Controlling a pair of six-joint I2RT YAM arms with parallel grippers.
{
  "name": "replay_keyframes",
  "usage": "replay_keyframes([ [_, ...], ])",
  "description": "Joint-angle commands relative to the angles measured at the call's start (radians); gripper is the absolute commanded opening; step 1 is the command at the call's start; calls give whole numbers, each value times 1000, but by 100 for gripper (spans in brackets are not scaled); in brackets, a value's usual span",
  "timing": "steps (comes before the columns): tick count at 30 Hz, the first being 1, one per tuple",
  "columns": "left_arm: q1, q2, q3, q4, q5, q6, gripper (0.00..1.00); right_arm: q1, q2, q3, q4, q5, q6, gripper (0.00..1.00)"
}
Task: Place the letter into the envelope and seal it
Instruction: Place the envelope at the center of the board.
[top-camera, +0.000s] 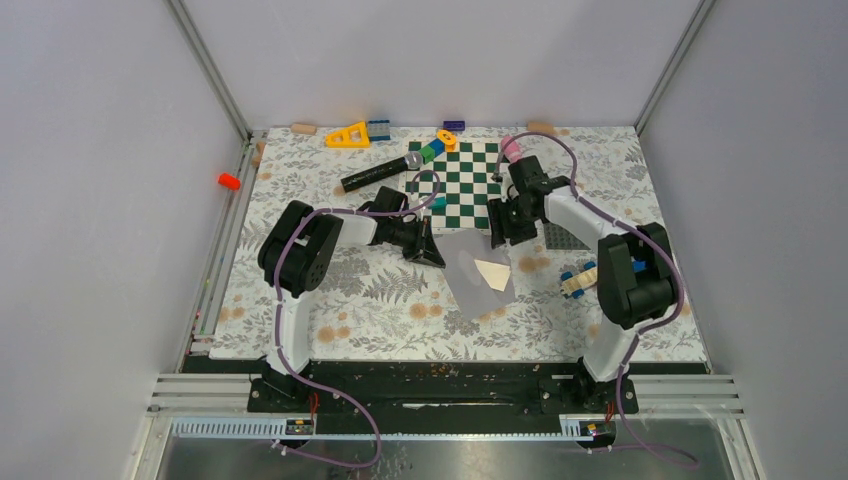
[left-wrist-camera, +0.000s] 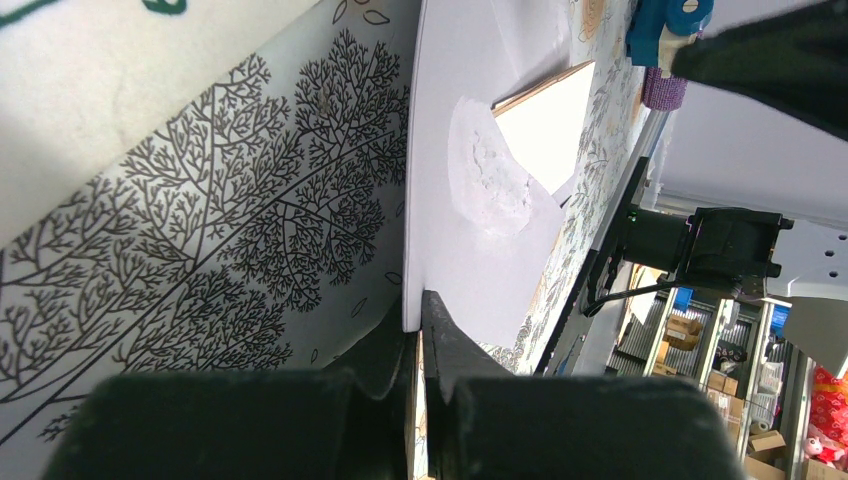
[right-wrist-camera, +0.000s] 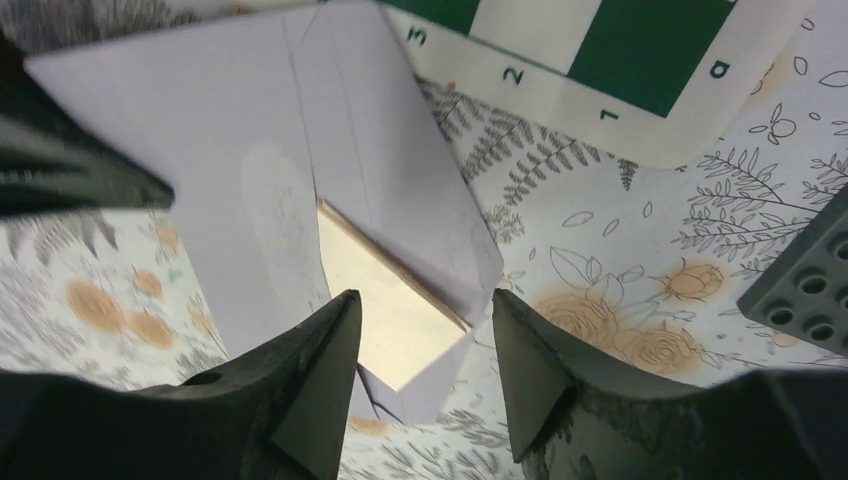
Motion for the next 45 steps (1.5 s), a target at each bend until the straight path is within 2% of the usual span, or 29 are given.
replay_keyframes([
  [1, -11, 20, -1, -31, -45, 27, 0, 8, -148, -37, -67, -77, -315, 60],
  [4, -11, 27, 1, -32, -45, 30, 0, 13, -252, -80, -87, -92, -536, 70],
  [7, -11, 29, 4, -40, -47, 41, 0, 18, -392, -201, -52, -124, -870, 96],
  [8, -11, 29, 6, -40, -47, 41, 0, 18, -449, -271, 12, -132, -997, 99],
  [10, -13, 28, 9, -41, -46, 41, 0, 18, -536, -432, 145, -138, -1293, 99],
  [13, -13, 27, 10, -40, -42, 45, 0, 18, -512, -506, 213, -132, -1499, 100],
  [16, -14, 33, 15, -40, -36, 46, 0, 18, -515, -620, 333, -216, -1757, 100],
  [18, -17, 33, 16, -40, -35, 46, 0, 18, -509, -644, 409, -297, -1786, 100],
  [21, -20, 31, 16, -43, -34, 51, 0, 18, -478, -620, 386, -360, -1848, 100],
  [23, -22, 31, 18, -44, -33, 52, 0, 18, -466, -625, 394, -362, -1899, 100],
  [27, -24, 33, 21, -45, -33, 53, 0, 18, -480, -624, 409, -360, -1884, 100],
  [32, -25, 43, 24, -48, -32, 52, 0, 18, -473, -666, 408, -362, -1988, 100],
  [45, -25, 34, 25, -56, -42, 59, 0, 18, -472, -643, 206, -415, -2102, 100],
])
